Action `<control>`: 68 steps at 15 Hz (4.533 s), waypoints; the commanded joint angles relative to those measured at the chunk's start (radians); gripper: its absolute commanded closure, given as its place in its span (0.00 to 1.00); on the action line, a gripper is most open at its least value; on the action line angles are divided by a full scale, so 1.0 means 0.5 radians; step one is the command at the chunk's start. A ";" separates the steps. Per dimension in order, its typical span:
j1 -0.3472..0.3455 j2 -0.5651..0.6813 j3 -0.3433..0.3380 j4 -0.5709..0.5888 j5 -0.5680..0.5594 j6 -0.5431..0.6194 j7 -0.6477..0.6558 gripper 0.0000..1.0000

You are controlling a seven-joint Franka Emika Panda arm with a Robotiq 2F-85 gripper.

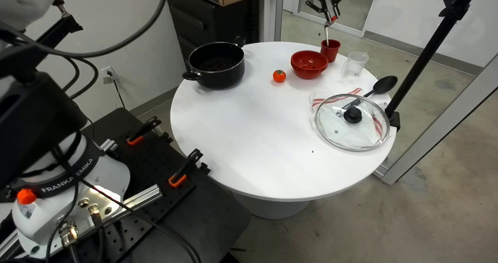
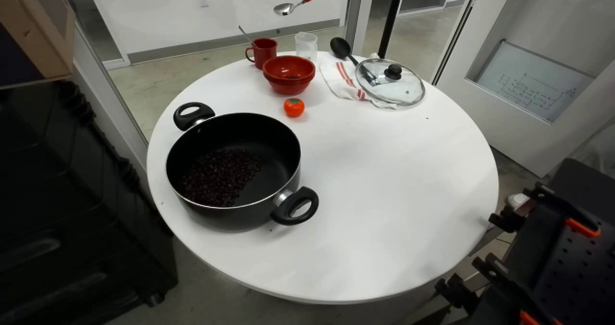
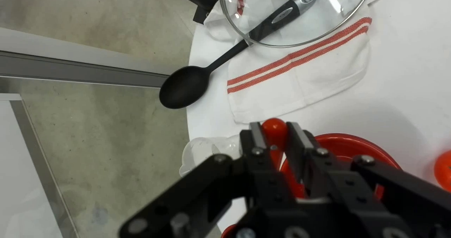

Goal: Use the small spoon to scoop some beans from the pot into the bowl

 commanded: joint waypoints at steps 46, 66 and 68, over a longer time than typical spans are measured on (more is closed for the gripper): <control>-0.001 -0.284 0.442 -0.322 0.557 -0.244 -0.024 0.95; -0.285 -0.375 0.515 -1.060 0.677 0.103 -1.021 0.95; -0.328 -0.373 0.515 -1.135 0.690 0.230 -1.111 0.95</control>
